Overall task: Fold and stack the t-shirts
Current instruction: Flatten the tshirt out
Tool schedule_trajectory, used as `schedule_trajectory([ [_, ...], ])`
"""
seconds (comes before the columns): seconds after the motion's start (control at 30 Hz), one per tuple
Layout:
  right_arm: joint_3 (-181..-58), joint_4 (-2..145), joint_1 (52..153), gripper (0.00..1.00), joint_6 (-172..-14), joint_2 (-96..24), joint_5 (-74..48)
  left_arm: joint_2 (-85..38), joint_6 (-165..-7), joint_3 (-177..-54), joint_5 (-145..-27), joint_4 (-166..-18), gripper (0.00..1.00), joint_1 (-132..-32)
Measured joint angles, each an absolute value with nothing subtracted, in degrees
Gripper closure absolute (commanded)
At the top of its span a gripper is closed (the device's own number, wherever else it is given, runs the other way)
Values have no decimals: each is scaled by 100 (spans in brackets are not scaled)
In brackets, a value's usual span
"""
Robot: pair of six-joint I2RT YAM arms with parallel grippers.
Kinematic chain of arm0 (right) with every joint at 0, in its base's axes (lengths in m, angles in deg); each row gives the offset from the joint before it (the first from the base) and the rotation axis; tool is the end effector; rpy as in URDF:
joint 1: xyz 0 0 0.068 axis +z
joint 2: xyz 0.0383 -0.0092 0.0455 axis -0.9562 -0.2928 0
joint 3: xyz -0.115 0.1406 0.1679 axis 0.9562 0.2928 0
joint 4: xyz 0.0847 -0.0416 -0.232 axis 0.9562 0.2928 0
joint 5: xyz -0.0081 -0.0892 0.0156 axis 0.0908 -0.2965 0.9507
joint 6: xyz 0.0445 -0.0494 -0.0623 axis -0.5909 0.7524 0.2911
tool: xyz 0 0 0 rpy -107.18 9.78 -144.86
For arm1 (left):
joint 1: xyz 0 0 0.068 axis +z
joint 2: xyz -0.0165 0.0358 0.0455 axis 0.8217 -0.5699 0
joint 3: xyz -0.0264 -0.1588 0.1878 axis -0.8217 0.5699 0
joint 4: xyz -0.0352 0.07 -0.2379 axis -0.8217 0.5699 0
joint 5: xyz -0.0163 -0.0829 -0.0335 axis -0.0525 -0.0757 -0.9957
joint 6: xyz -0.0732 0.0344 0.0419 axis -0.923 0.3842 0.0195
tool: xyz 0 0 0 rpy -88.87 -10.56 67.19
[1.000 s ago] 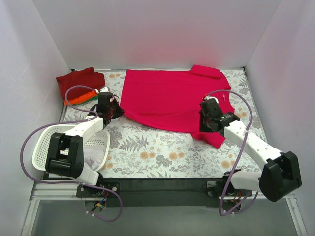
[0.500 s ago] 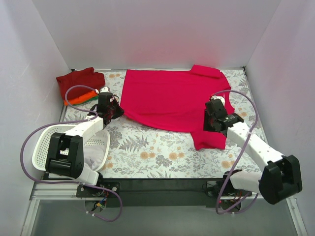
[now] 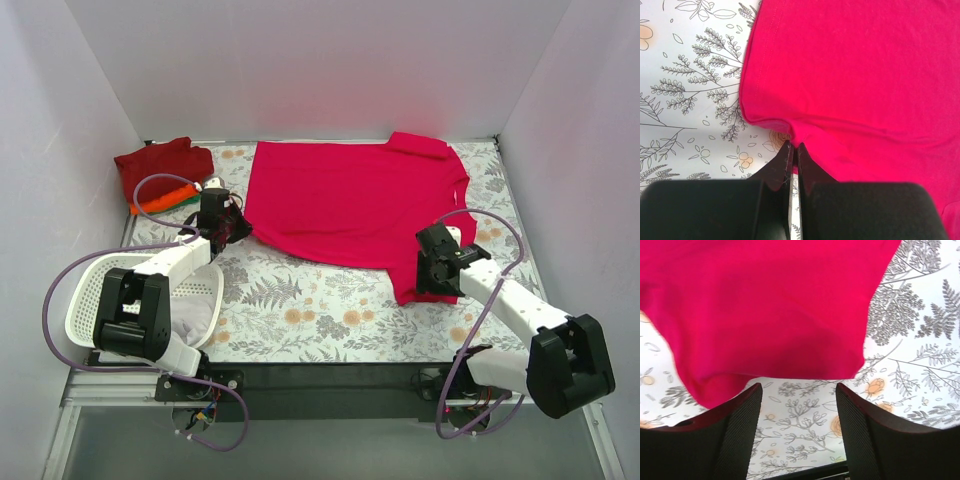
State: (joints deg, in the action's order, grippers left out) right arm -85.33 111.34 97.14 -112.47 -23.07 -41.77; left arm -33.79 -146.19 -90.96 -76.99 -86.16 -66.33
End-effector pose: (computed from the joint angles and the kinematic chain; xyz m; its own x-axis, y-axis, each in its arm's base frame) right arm 0.2173 0.0646 0.1449 -0.8646 0.0633 -0.4985 0.1480 0.9801 -0.1323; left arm 0.3333 -0.0640 0.1490 -0.3764 -0.8949 -0.2398 -0.5675 0.4273 -0.7039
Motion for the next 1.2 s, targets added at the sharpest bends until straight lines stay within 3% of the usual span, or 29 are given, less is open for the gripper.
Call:
schedule_trajectory([
  [0.3,-8487,11151,9513,39,-11253,-2757,-4367,-3383,-14612,-9096,-7699,-8614,100,-6633],
  [0.47,-8452,11011,9380,41,-11142,-3063,-4324,-3383,-14608,-9096,-7699,-8598,100,-6633],
  [0.6,-8450,10856,9288,51,-11072,-3207,-4243,-3385,-14608,-9096,-7699,-8596,100,-6633],
  [0.7,-8450,10758,9246,74,-10982,-3268,-4182,-3385,-14606,-9096,-7696,-8596,100,-6633],
  [0.73,-8450,10731,9242,88,-10947,-3286,-4162,-3385,-14606,-9096,-7699,-8596,100,-6635],
  [0.8,-8450,10688,9231,99,-10904,-3310,-4129,-3385,-14606,-9096,-7696,-8596,100,-6635],
  [1.2,-8824,10670,8988,99,-10545,-3341,-4118,-3385,-14606,-9096,-7696,-8596,100,-6633],
])
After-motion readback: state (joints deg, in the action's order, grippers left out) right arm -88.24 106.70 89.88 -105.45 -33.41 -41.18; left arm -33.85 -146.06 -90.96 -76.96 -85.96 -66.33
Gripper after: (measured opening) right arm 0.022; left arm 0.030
